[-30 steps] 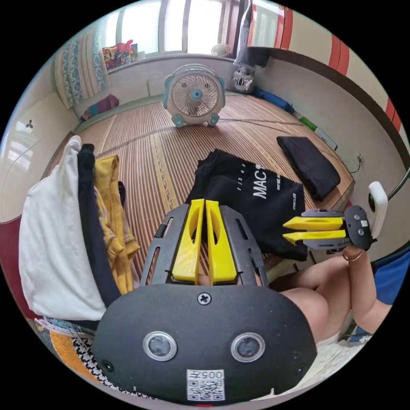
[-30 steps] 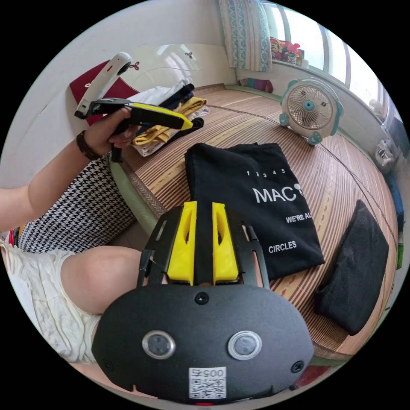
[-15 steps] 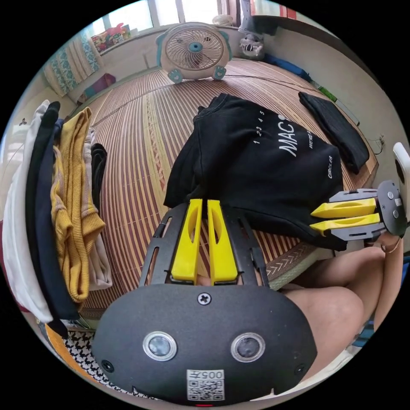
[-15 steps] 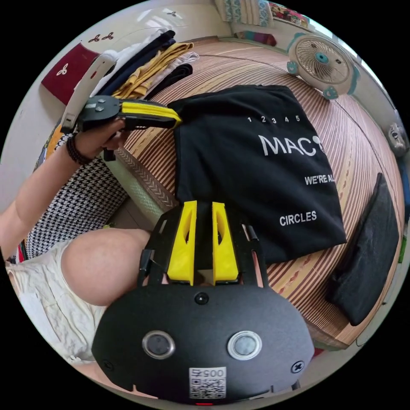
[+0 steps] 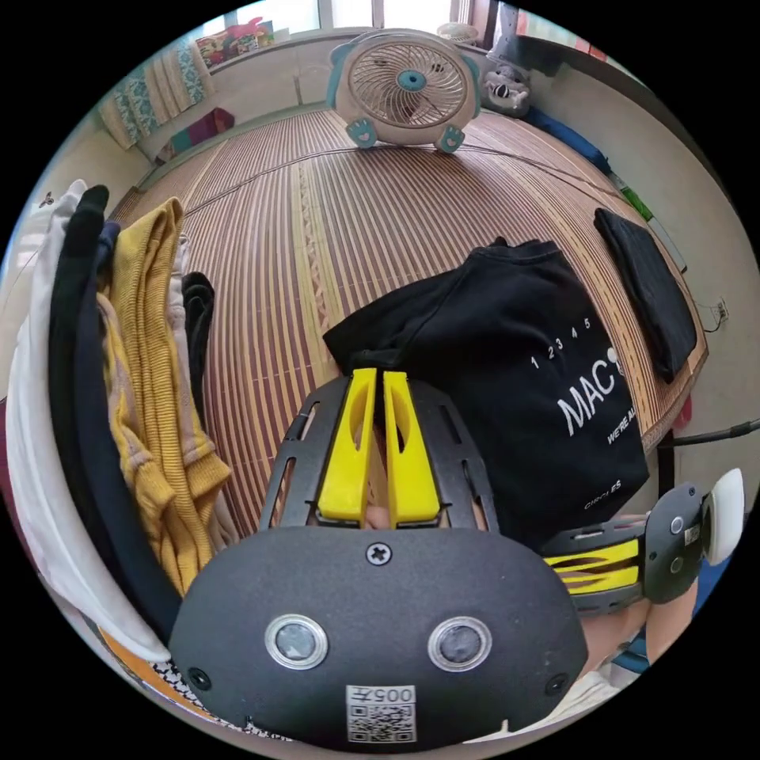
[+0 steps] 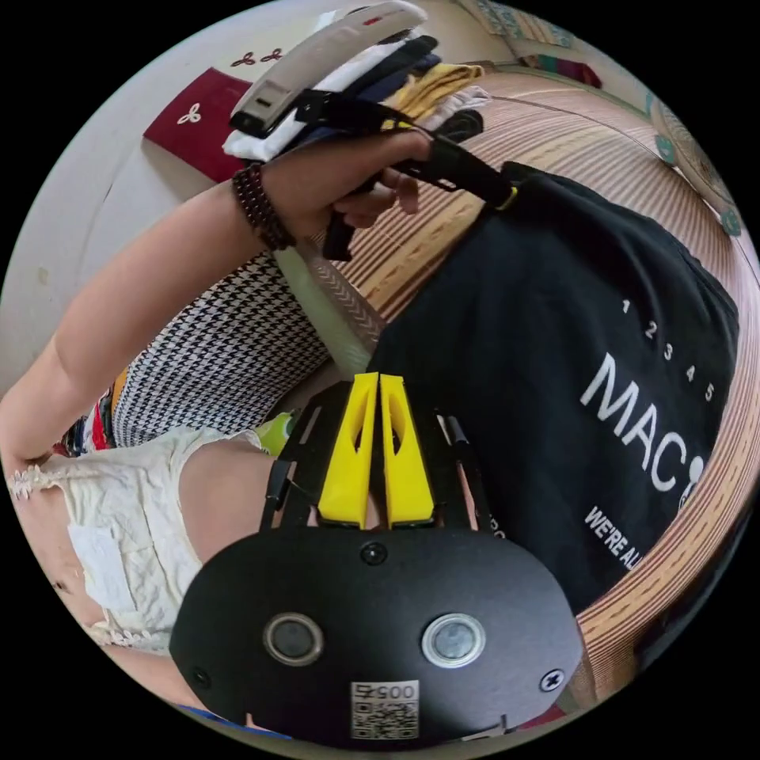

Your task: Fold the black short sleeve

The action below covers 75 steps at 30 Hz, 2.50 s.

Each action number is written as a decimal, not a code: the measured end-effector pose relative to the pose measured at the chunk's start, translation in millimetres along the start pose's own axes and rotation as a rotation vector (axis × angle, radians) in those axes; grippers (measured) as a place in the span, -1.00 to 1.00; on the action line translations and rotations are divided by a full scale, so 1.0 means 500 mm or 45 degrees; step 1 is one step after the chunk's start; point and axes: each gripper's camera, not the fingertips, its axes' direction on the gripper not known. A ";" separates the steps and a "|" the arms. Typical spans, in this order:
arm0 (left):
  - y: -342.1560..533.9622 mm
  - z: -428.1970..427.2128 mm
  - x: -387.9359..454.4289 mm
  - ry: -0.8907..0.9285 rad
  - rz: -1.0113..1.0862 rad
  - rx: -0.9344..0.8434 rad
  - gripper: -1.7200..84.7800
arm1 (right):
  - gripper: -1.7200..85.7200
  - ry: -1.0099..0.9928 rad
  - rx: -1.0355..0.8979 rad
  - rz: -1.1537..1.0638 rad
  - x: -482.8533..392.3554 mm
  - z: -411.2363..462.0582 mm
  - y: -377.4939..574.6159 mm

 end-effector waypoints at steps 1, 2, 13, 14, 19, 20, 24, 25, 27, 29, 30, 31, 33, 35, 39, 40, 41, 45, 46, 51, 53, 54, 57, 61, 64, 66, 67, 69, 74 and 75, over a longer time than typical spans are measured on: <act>0.005 -0.011 0.001 -0.005 0.000 0.021 -0.88 | -0.97 0.038 0.050 -0.005 0.000 -0.022 0.004; 0.023 -0.037 0.008 -0.015 0.023 0.083 -0.88 | -0.96 0.058 0.085 -0.001 0.002 -0.036 0.007; 0.260 -0.048 0.204 0.049 0.271 0.043 -0.86 | -0.92 0.609 0.353 0.492 0.131 -0.166 0.106; 0.268 -0.019 0.211 0.020 0.261 0.004 -0.86 | -0.92 0.619 0.307 0.521 0.140 -0.156 0.105; 0.251 -0.003 0.195 -0.029 0.264 0.045 -0.88 | -0.98 0.655 0.142 0.690 0.175 -0.118 0.116; 0.234 -0.001 0.191 -0.097 0.282 0.043 -0.88 | -0.98 0.620 0.148 0.713 0.178 -0.120 0.118; 0.160 0.017 0.148 -0.257 0.289 0.029 -0.90 | -0.99 0.286 0.105 0.679 0.186 -0.111 0.124; 0.148 0.017 0.139 -0.248 0.278 0.022 -0.90 | -0.99 0.200 0.077 0.631 0.180 -0.100 0.120; 0.107 0.016 0.100 -0.167 0.203 -0.010 -0.91 | -0.99 0.121 0.030 0.532 0.161 -0.080 0.107; 0.091 0.013 0.076 -0.119 0.151 -0.019 -0.92 | -0.99 0.079 -0.033 0.401 0.133 -0.061 0.088; 0.089 0.009 0.064 -0.100 0.116 -0.015 -0.92 | -0.99 0.097 -0.072 0.321 0.115 -0.053 0.077; 0.092 0.005 0.058 -0.096 0.092 -0.006 -0.93 | -0.99 0.152 -0.074 0.277 0.100 -0.053 0.072; 0.120 -0.022 0.040 -0.107 0.028 0.057 -0.95 | -1.00 0.226 -0.037 0.242 0.086 -0.065 0.074; 0.159 -0.052 0.031 -0.103 0.042 0.133 -0.95 | -0.99 0.260 0.063 0.256 0.082 -0.096 0.085; 0.245 -0.096 0.012 -0.105 0.079 0.229 -0.93 | -0.98 0.450 0.319 0.393 0.093 -0.178 0.128; 0.252 -0.095 0.006 -0.113 0.073 0.224 -0.92 | -0.98 0.536 0.336 0.494 0.106 -0.189 0.139; 0.265 -0.084 -0.007 -0.142 0.058 0.208 -0.90 | -0.98 0.566 0.330 0.554 0.116 -0.192 0.144; 0.304 -0.010 -0.076 -0.113 -0.067 0.091 -0.87 | -0.99 0.549 0.120 0.855 0.197 -0.170 0.178; 0.311 -0.013 -0.083 -0.093 -0.079 0.122 -0.87 | -0.99 0.511 0.166 0.900 0.203 -0.180 0.192; 0.343 -0.058 -0.105 -0.185 -0.079 0.158 -0.86 | -0.99 0.640 0.257 1.009 0.184 -0.210 0.231; 0.354 -0.078 -0.119 -0.133 -0.081 0.212 -0.84 | -0.98 0.760 0.284 1.027 0.173 -0.222 0.241; 0.362 -0.089 -0.133 -0.049 -0.094 0.251 -0.82 | -0.98 0.780 0.312 1.032 0.170 -0.228 0.247; 0.378 -0.093 -0.160 0.078 -0.095 0.354 -0.72 | -0.96 0.701 0.373 1.030 0.172 -0.236 0.261; 0.375 -0.056 -0.191 0.134 -0.151 0.316 -0.62 | -0.89 0.658 0.398 1.025 0.172 -0.239 0.265; 0.365 -0.030 -0.217 0.180 -0.220 0.304 -0.60 | -0.86 0.682 0.398 1.012 0.170 -0.243 0.264; 0.350 -0.017 -0.223 0.182 -0.218 0.303 -0.61 | -0.83 0.694 0.391 1.004 0.171 -0.246 0.266; 0.346 -0.015 -0.223 0.180 -0.213 0.305 -0.62 | -0.81 0.687 0.388 1.002 0.173 -0.248 0.269; 0.327 -0.005 -0.220 0.176 -0.188 0.281 -0.64 | -0.78 0.635 0.394 0.986 0.180 -0.253 0.277; 0.301 0.006 -0.212 0.140 -0.116 0.259 -0.66 | -0.69 0.500 0.452 0.992 0.199 -0.272 0.311; 0.297 0.006 -0.212 0.136 -0.099 0.256 -0.67 | -0.67 0.464 0.455 0.990 0.204 -0.272 0.317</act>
